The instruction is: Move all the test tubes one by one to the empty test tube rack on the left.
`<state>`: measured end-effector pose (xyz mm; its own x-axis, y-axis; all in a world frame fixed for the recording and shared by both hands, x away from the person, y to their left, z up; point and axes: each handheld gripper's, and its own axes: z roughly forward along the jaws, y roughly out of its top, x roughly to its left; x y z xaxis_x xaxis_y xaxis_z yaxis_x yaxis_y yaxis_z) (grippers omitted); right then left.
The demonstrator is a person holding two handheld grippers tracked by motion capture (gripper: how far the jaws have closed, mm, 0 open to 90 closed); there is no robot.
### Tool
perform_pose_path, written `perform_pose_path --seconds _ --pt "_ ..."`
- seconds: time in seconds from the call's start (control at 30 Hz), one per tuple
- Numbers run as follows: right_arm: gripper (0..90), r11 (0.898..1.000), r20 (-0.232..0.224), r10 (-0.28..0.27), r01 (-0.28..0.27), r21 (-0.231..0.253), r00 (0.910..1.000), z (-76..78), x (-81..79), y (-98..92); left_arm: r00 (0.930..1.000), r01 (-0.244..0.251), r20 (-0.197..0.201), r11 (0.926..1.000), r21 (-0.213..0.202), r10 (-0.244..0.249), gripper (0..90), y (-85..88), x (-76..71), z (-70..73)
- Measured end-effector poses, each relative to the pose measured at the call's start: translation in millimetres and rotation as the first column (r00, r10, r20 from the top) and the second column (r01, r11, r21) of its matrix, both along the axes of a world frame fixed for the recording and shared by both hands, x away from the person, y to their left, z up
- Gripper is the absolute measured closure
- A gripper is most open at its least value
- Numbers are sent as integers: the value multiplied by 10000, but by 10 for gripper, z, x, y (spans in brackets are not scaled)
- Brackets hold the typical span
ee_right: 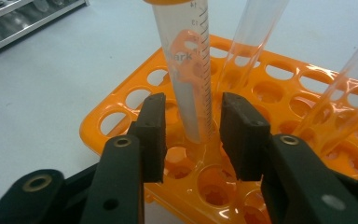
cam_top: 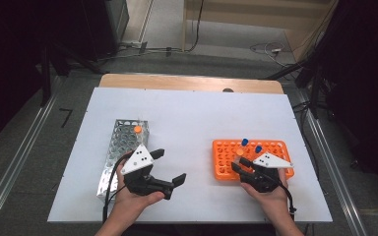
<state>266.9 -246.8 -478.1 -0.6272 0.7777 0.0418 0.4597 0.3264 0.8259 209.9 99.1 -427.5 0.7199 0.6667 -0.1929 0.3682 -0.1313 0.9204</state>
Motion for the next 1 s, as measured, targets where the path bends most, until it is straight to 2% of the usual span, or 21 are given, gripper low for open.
perform_pose_path --seconds 0.13,0.33,0.43,0.77,1.0 --pt "667 10000 95 85 -86 30 9999 -12 4 -3 10000 78 -34 9999 101 -78 0 -65 -6 -28" --pt "724 9999 313 -64 68 -109 9995 -20 1 -8 9998 191 -117 9997 176 -189 0 -117 -11 -58" --pt "728 9999 303 -109 110 -18 9995 -12 -3 -19 9997 206 -146 9996 211 -203 0 -131 -9 -70" --pt "730 9992 855 -148 117 371 9962 116 -73 -65 9996 237 -144 9994 256 -233 0 -147 -15 -74" --pt "730 9977 1176 3 -83 675 9931 230 -148 -82 9996 246 -120 9995 222 -244 0 -151 -15 -66"
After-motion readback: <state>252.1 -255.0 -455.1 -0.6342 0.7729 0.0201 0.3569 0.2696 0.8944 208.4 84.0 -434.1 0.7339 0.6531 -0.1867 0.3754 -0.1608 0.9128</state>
